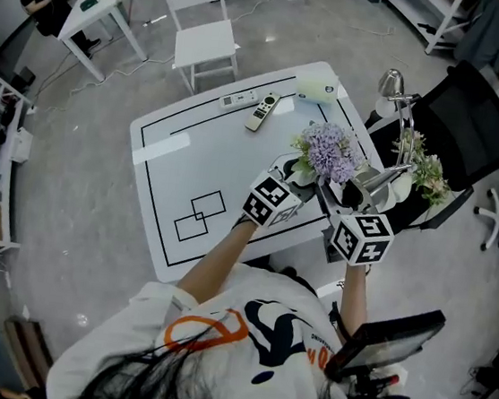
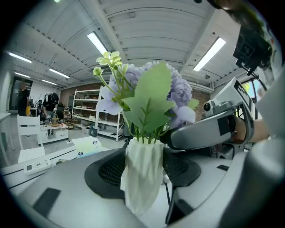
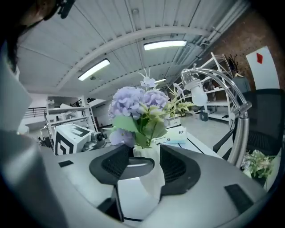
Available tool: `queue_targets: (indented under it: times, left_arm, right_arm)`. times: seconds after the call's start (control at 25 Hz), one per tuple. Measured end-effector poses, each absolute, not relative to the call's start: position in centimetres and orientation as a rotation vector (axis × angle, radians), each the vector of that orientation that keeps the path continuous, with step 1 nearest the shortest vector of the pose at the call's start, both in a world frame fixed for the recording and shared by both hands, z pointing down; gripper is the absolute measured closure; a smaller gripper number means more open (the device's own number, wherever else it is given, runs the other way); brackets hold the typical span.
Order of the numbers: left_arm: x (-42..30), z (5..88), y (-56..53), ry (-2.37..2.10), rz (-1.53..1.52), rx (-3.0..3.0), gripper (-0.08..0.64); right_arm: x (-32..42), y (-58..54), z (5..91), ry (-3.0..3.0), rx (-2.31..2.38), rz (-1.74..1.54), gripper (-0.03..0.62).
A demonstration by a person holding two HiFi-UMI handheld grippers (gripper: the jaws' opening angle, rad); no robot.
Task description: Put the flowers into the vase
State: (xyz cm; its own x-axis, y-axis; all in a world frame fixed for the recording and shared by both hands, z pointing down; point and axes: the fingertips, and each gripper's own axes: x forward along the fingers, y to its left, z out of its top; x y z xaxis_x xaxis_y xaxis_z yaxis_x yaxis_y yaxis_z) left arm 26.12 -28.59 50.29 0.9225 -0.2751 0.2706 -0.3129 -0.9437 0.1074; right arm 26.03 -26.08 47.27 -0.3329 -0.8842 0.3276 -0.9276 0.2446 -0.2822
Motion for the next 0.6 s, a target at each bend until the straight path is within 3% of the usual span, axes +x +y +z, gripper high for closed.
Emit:
queue_targets:
  times: [0.44, 0.6]
  left_arm:
    - [25.8, 50.5, -28.5, -0.488, 0.334, 2.952, 0.301]
    - [25.7, 51.0, -28.6, -0.531, 0.394, 2.966, 0.267]
  right_arm:
    - [26.7, -24.7, 48.2, -2.422, 1.782, 0.776, 0.383]
    - [27.1, -24.1, 48.5, -2.431, 1.800, 0.820, 0.383]
